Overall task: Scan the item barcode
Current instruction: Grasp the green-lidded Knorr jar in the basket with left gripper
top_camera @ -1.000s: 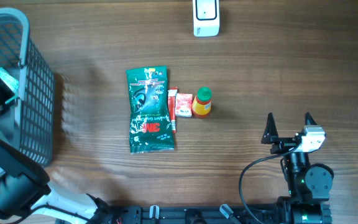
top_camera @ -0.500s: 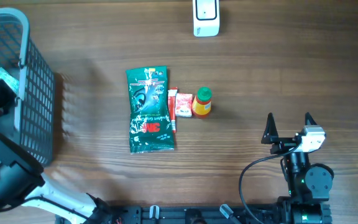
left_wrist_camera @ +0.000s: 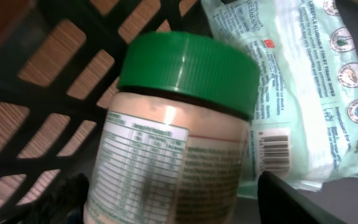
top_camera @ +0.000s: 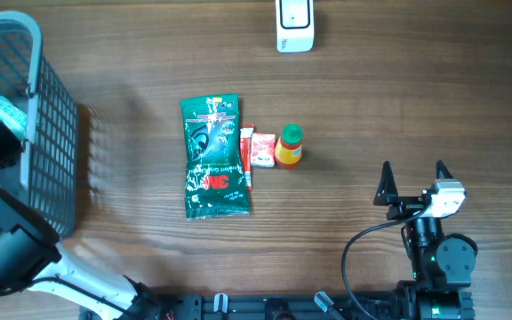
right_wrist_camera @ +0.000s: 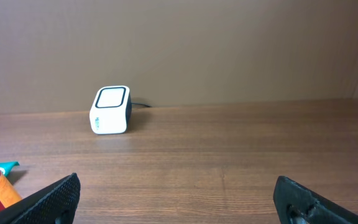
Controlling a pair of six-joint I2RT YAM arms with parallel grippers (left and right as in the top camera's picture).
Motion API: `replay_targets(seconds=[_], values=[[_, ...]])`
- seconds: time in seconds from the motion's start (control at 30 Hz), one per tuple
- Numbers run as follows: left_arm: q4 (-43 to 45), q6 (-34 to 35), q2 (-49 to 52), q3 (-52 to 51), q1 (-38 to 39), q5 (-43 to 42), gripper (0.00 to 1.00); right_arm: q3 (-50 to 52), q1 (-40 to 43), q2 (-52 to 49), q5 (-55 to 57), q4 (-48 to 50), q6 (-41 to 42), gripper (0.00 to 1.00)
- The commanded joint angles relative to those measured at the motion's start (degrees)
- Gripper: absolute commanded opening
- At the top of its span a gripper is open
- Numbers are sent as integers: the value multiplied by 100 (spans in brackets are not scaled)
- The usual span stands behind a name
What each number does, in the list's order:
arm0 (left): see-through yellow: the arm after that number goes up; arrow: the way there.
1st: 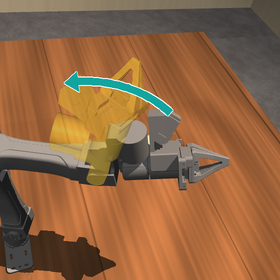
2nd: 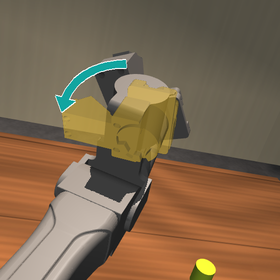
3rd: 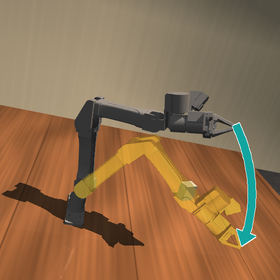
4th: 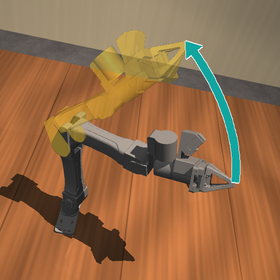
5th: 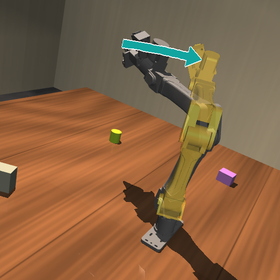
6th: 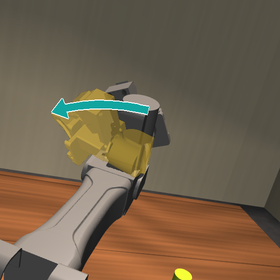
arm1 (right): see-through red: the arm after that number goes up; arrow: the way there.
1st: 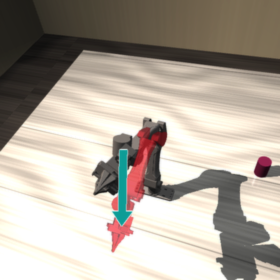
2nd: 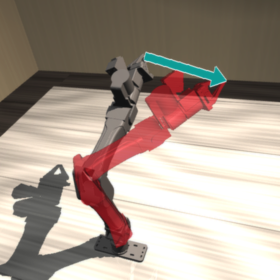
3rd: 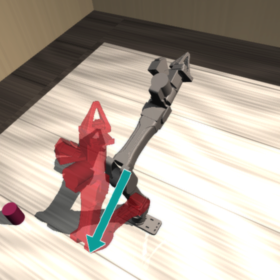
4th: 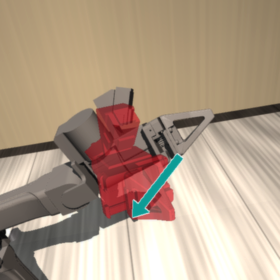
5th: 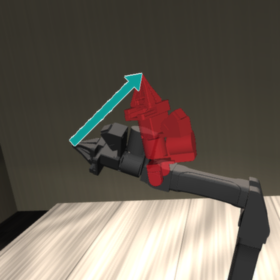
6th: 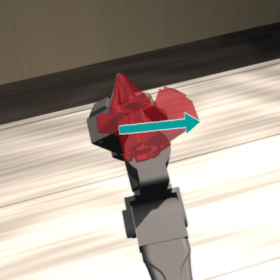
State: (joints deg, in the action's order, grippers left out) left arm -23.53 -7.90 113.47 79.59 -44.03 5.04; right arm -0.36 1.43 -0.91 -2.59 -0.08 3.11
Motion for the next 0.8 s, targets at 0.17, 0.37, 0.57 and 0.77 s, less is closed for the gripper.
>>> replay_targets(seconds=[0.17,0.37,0.57,0.77], values=[[-221,437,203,0,-7,-520,63,4,-28,11,-72,11,-50,100],[-654,920,118,2,31,-719,56,4,-28,11,-72,11,-48,100],[-1353,1523,-61,2,31,-721,49,7,-28,11,-72,11,-50,100],[-2028,1786,-103,2,31,-968,41,4,-31,11,-72,11,-50,100]])
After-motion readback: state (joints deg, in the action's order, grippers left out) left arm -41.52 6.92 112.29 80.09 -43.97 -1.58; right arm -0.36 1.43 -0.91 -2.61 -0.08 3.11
